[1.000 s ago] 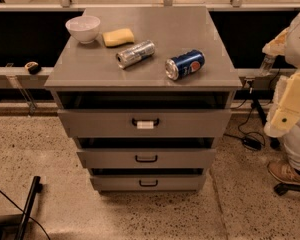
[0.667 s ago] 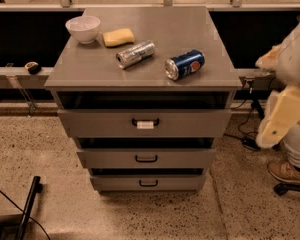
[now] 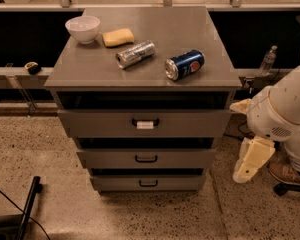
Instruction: Open bottom drawer
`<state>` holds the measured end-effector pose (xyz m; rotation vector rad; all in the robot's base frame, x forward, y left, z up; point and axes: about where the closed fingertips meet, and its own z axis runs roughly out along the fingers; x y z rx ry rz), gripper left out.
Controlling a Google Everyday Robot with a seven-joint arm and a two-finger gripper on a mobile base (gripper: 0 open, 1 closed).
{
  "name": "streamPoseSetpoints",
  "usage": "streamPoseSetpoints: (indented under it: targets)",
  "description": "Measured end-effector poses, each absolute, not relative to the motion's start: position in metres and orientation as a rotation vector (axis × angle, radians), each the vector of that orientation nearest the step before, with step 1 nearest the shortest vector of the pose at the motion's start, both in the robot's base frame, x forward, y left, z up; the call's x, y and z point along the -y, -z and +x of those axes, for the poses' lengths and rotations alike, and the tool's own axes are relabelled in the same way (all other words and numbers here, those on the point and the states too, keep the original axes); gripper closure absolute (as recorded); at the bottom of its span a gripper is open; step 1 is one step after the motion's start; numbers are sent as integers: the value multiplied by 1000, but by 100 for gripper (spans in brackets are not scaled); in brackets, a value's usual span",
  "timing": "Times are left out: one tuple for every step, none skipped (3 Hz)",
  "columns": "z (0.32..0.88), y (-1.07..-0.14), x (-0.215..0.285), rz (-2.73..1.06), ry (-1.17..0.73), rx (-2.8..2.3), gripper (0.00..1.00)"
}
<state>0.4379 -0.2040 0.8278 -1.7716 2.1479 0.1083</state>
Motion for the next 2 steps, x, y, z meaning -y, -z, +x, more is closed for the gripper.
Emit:
streamPoseSetpoints:
  targets:
    - [439,-822,202,-1796,-161,-2110,0]
    - [437,-767,194,-1748,-349,-2025,0]
